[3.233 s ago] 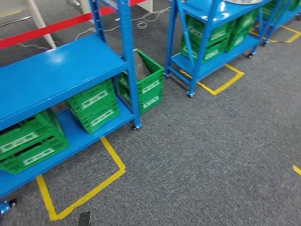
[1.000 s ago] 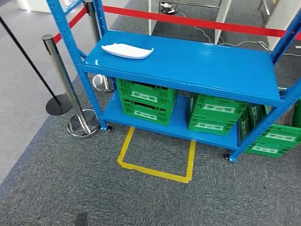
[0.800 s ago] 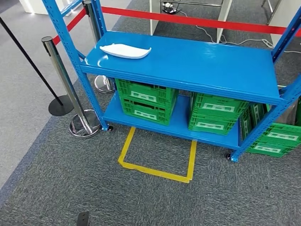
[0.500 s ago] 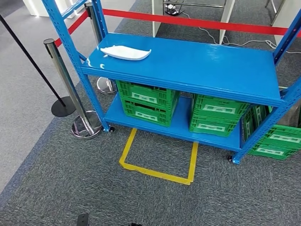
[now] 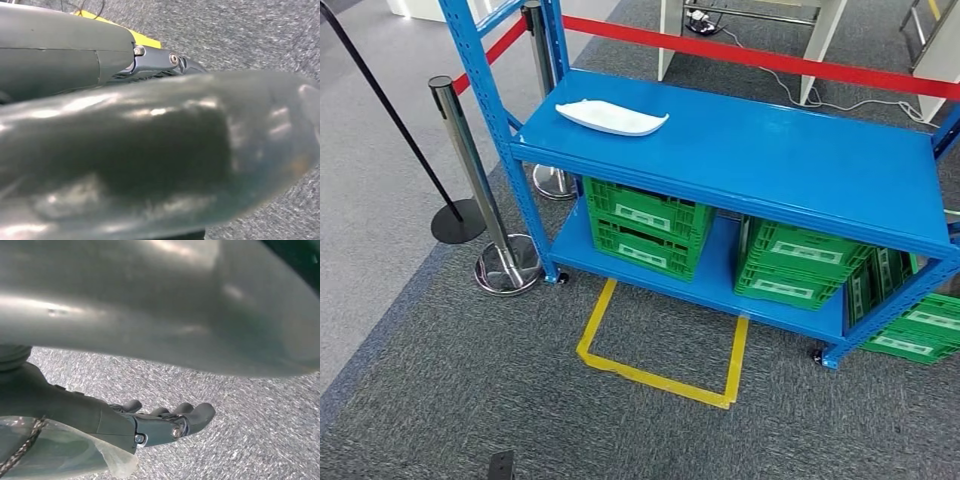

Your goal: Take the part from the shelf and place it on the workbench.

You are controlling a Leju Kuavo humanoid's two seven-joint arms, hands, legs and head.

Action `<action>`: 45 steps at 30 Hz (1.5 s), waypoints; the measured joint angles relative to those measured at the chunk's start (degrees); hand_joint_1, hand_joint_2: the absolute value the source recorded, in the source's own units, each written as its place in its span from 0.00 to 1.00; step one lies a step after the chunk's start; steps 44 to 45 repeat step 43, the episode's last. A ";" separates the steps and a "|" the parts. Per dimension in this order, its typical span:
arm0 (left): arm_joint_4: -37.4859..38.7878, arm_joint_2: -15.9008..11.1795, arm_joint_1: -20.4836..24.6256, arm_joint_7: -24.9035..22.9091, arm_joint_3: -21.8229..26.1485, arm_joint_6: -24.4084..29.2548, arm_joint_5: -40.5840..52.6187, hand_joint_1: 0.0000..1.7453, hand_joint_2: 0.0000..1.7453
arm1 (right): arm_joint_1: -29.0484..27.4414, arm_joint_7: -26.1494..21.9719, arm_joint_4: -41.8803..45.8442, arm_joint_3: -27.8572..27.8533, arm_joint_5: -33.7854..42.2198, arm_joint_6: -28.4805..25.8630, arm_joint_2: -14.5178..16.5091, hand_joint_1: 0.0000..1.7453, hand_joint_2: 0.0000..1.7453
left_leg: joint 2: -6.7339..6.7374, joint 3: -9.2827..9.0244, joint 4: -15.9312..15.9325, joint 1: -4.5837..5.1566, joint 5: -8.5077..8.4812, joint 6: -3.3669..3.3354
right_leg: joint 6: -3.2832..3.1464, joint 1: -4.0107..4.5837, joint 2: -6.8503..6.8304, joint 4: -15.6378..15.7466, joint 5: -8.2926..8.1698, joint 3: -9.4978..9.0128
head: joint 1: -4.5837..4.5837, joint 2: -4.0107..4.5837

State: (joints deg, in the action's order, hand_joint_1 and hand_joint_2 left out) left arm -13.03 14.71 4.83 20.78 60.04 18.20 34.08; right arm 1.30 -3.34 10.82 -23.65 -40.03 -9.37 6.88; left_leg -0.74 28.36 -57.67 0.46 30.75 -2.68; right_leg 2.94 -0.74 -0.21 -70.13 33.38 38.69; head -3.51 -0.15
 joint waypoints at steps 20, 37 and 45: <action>0.02 0.24 -0.12 0.42 0.02 0.07 0.10 0.00 0.00 | -0.18 -0.20 -0.10 -0.64 -0.93 -0.64 0.10 0.00 0.00 | 0.92 10.46 -4.78 -0.66 -5.88 3.01 | -1.62 -0.49 -0.01 11.67 2.67 -13.83 | -0.20 0.00; 0.00 0.81 0.42 0.78 0.04 0.85 0.37 0.00 1.00 | 0.46 1.02 -0.03 -1.70 -0.45 -0.42 0.00 0.00 1.00 | -0.05 5.84 -2.85 -0.22 -3.09 1.72 | -2.07 0.55 0.26 10.63 -2.91 -6.91 | -0.02 -0.01; 0.00 0.79 0.56 -5.93 0.50 0.72 -0.70 0.00 1.00 | 0.44 4.13 -0.04 -2.17 -1.12 -0.13 0.04 0.00 1.00 | -0.01 4.88 -1.35 0.02 -3.73 -0.45 | -1.86 0.48 0.32 12.13 -3.63 -7.66 | -0.32 0.00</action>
